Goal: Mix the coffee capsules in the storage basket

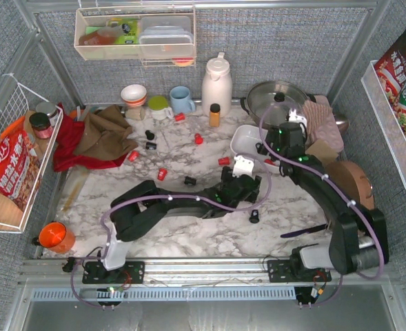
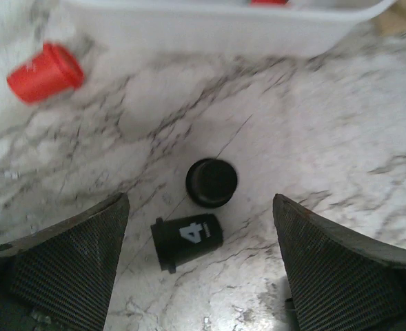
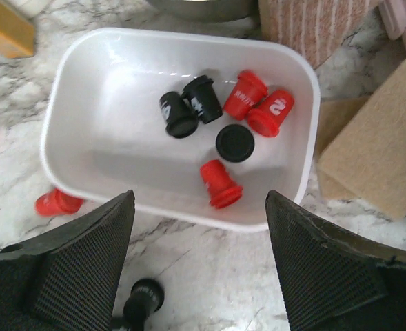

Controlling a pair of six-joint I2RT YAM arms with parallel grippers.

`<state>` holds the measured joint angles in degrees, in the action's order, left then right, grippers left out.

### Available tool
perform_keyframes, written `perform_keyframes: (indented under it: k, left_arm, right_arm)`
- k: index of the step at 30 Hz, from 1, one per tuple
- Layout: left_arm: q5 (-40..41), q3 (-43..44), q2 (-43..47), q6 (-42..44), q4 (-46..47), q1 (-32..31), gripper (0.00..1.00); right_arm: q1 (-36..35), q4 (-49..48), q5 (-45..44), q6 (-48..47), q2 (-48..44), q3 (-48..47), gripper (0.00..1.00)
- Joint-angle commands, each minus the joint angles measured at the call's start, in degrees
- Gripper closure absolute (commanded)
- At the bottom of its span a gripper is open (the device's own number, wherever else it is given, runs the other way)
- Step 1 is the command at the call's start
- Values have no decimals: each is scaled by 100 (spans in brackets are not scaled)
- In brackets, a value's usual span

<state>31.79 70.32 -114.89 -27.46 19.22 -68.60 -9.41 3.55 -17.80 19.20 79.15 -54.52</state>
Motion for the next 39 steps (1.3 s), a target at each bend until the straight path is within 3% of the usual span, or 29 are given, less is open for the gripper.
perform_keyframes:
  k: [1, 10, 21, 26, 32, 39]
  left_arm:
    - [368, 558, -380, -1143, -1965, -26, 7]
    - [610, 1114, -857, -1569, -2589, -154, 21]
    - [1026, 1258, -990, -1479, -2759, -154, 42]
    - [950, 967, -797, -1212, -2281, -161, 51]
    - [985, 293, -267, -742, -1435, -154, 53]
    - [886, -771, 530, 567, 53, -161, 53]
  right_arm:
    - [-25, 121, 526, 448, -662, 366, 19]
    - [-43, 190, 929, 598, -1865, 1121, 20]
    - [-43, 170, 1196, 602, -1860, 1164, 20]
    - [-46, 225, 1384, 589, -1803, 1149, 20]
    - [-48, 229, 1640, 538, -1895, 1155, 20]
    - [-160, 105, 2487, 395, -2070, 1154, 20]
